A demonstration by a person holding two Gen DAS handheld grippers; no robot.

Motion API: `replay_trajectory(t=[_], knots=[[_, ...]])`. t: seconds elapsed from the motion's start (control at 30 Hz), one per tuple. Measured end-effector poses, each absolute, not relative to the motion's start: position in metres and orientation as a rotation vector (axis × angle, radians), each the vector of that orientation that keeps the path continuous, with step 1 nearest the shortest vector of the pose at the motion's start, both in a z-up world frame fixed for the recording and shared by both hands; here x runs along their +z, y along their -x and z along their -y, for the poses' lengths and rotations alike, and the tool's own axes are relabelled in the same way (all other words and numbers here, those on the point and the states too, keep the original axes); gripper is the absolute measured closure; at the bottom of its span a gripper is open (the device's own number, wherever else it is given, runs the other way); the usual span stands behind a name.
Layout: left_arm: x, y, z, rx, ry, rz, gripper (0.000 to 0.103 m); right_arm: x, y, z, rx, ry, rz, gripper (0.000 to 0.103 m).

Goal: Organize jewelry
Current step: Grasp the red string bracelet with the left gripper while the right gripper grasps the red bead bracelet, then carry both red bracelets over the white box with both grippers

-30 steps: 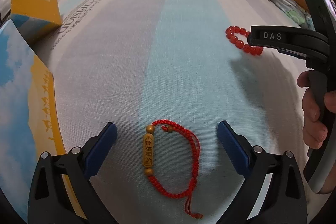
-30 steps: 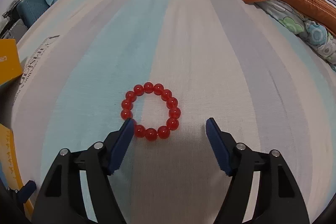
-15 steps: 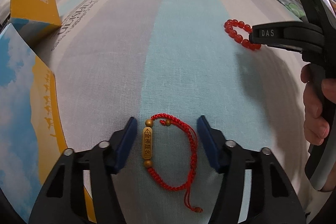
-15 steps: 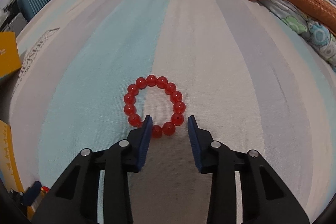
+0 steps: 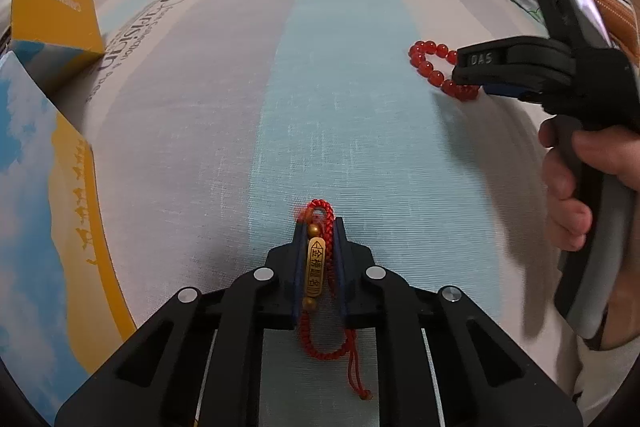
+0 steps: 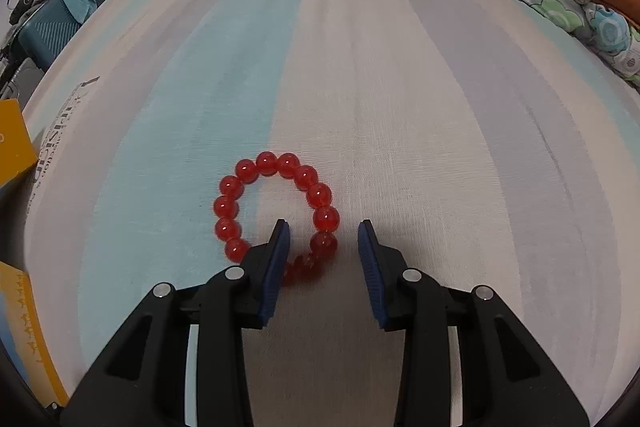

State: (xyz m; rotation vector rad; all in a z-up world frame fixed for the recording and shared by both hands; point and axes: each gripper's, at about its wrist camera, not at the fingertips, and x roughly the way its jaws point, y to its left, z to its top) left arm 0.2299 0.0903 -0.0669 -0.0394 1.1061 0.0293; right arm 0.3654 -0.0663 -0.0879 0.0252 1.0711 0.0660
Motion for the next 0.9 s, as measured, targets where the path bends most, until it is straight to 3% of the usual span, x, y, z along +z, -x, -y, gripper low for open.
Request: replay_trajectory(t=[0.03,0.1,0.2,0.9], knots=[[-0.066,-0.23,-0.09,0.028,0.038,-1.104,0.092,-0.088,-0.365,0.066,0.062,-0.015,-1.066,0.07],[-0.065,-0.23,-0.089,0.021,0.04,-1.102,0.092,-0.088,-0.364,0.064,0.054,0.013,-1.058,0.086],[-0.062,-0.23,-0.089,0.019,0.042,-1.099,0.092,-0.082,-0.36,0.067,0.057,0.007,-1.039,0.09],[-0.037,-0.22,-0.09,0.02,0.051,-1.051,0.092,-0.023,-0.315,0.079,0.151,-0.037,-0.922,0.09]])
